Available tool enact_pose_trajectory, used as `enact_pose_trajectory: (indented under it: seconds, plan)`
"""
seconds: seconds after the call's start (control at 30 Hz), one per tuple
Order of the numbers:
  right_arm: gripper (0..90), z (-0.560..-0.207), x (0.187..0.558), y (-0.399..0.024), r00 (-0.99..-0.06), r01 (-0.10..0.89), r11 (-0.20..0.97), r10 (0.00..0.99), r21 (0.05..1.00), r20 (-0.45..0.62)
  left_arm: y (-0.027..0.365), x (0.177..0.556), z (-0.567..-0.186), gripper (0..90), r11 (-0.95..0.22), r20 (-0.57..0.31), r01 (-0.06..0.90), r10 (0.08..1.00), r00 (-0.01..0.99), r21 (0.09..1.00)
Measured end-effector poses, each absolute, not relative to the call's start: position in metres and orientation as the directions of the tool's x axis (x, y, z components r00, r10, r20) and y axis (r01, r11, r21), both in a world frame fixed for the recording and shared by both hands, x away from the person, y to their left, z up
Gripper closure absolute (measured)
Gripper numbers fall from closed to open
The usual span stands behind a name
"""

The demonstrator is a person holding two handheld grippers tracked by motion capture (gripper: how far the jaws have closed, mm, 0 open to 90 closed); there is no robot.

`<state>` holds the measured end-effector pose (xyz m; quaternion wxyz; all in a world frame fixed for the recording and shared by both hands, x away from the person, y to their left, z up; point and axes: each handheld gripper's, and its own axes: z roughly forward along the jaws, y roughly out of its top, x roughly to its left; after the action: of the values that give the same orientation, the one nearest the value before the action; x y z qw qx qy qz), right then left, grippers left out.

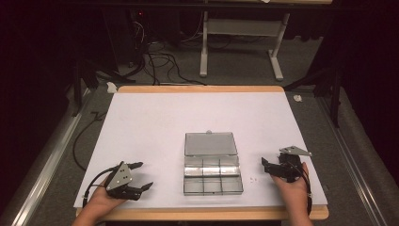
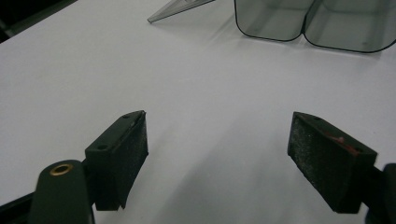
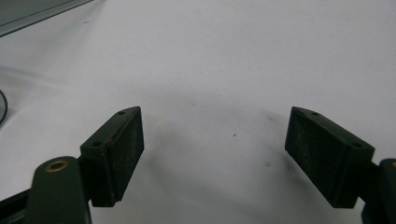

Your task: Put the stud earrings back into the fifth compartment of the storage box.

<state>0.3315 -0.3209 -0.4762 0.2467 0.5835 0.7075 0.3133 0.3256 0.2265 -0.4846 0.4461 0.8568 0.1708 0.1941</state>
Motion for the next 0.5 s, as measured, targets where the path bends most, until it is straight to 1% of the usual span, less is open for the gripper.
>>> enact_pose_trajectory:
  seconds: [0.1, 0.27, 0.37, 0.5]
  plan:
    - [19.2, -0.474, 0.328, -0.319, -0.209, 0.673, 0.148, 0.978, 0.725, -0.005, 0.226, 0.324, -0.485, 20.5, -0.546, 0.192, 0.112, 0.469, 0.862, 0.830]
    - [19.5, -0.469, 0.323, -0.315, -0.218, 0.653, 0.146, 0.976, 0.743, 0.000, 0.226, 0.325, -0.485, 20.6, -0.549, 0.191, 0.114, 0.467, 0.864, 0.828]
    - [20.5, -0.468, 0.321, -0.312, -0.232, 0.649, 0.165, 0.973, 0.742, -0.013, 0.226, 0.325, -0.485, 20.5, -0.546, 0.185, 0.115, 0.463, 0.867, 0.830]
    - [24.0, -0.468, 0.319, -0.309, -0.243, 0.648, 0.182, 0.970, 0.739, -0.025, 0.227, 0.325, -0.485, 20.4, -0.543, 0.180, 0.116, 0.461, 0.869, 0.832]
